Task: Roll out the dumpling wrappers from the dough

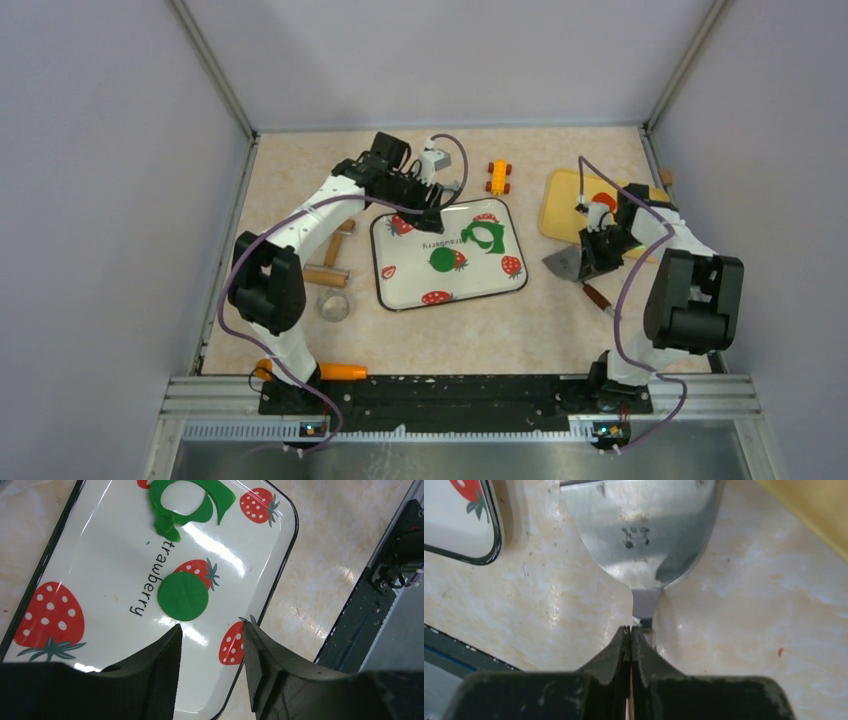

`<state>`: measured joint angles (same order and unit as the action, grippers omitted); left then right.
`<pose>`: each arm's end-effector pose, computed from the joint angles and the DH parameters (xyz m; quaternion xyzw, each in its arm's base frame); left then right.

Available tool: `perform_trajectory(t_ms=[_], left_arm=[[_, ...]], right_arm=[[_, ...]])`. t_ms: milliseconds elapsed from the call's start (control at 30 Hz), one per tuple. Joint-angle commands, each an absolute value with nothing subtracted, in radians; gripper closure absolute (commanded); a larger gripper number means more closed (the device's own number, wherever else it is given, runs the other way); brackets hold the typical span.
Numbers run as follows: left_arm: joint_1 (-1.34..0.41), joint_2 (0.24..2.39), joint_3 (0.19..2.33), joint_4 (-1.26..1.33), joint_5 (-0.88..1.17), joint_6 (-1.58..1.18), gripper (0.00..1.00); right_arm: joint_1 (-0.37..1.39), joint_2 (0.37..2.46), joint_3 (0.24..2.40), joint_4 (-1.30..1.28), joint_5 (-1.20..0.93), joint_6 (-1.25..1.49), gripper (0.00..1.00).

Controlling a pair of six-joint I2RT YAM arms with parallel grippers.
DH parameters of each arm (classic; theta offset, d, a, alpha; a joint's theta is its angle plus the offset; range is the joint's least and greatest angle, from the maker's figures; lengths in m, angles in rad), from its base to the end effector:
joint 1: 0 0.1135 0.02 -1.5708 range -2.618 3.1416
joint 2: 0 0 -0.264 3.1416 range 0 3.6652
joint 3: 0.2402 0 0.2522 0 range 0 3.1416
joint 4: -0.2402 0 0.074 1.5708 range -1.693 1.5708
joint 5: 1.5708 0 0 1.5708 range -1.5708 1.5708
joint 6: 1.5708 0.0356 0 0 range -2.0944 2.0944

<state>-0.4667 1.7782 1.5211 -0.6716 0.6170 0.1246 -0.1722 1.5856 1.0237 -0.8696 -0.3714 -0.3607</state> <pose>0.3374 -0.1931 0.2851 0.3551 0.8370 -0.3351 0.2472 0.2762 -0.0349 0.1916 -0.1051 0.9749 0.1597 0.1145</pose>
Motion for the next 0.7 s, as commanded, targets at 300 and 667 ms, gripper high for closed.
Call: perform_trajectory(t_ms=[300,667], left_arm=[[-0.456,1.730,1.492,-0.620,0.654,0.095,0.49],[-0.455,1.735,1.490,-0.614,0.663,0.088,0.49]], right_arm=[[-0.170,1.305,0.820,-0.777,-0.322,-0.707,0.63],[-0.215,1.284,0.823,-0.881,-0.375,-1.004,0.45]])
